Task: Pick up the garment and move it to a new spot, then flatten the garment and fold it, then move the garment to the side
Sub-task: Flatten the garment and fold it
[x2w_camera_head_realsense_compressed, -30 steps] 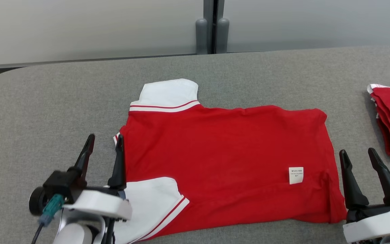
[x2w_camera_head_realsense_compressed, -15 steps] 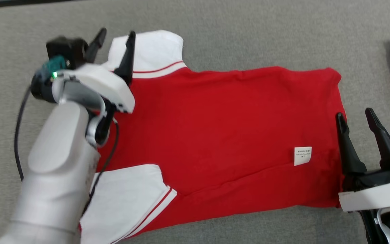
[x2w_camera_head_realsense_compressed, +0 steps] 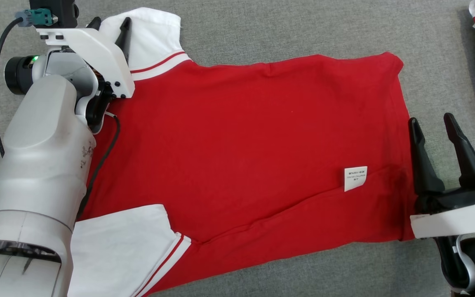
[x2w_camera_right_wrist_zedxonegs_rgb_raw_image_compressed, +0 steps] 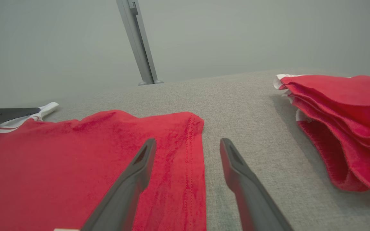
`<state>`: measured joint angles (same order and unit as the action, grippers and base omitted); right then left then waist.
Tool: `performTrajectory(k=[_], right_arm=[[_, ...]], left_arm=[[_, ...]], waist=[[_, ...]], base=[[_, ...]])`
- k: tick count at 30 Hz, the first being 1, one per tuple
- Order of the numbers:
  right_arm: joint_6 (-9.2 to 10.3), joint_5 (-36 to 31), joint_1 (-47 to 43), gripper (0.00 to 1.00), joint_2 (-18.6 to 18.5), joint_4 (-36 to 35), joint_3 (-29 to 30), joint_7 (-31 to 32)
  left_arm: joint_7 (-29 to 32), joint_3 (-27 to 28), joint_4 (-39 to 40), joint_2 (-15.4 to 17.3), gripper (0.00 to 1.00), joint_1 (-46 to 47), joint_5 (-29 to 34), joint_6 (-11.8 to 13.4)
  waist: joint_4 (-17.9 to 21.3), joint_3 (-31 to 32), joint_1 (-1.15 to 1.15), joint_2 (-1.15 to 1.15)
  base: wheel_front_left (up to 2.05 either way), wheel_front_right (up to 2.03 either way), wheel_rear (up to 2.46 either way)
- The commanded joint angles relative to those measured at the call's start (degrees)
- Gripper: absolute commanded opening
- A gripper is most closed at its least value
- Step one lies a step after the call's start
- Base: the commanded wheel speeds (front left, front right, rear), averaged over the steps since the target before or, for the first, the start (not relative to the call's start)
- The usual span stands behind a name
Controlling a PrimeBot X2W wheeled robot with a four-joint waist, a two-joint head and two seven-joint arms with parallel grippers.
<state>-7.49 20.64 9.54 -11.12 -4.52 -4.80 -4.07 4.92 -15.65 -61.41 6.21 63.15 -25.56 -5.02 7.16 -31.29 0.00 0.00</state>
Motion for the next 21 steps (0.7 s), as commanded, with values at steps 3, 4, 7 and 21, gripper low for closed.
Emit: performTrajectory(k=[3, 4, 7, 21], right_arm=[[0.0, 0.7, 1.9, 1.0, -0.8, 1.1, 0.6, -0.7], [0.0, 1.0, 2.3, 1.0, -1.0, 1.5, 0.8, -0.6], [0.0, 1.7, 4.3, 1.0, -2.3, 3.0, 1.6, -0.4], [0.0, 6.2, 18.7, 1.0, -12.3, 16.9, -1.9, 7.3]], left_arm=[[-0.8, -1.5, -3.4, -0.1, 0.0, -0.2, 1.1, -0.4], [-1.7, -2.0, -3.8, 0.0, 0.0, 0.3, 1.7, -0.3], [-4.6, -2.6, -4.5, -0.4, 0.0, 1.5, 2.1, -0.5], [-16.7, -6.0, -2.6, -3.1, 0.0, 4.1, -0.8, -1.9]], waist=[[-0.4, -0.1, 0.0, 0.0], [-0.6, -0.1, 0.0, 0.0], [-1.4, -0.1, 0.0, 0.0], [-8.7, -1.8, 0.0, 0.0]], base=[[0.0, 0.0, 0.0], [0.0, 0.0, 0.0], [0.0, 0.0, 0.0], [0.0, 0.0, 0.0]])
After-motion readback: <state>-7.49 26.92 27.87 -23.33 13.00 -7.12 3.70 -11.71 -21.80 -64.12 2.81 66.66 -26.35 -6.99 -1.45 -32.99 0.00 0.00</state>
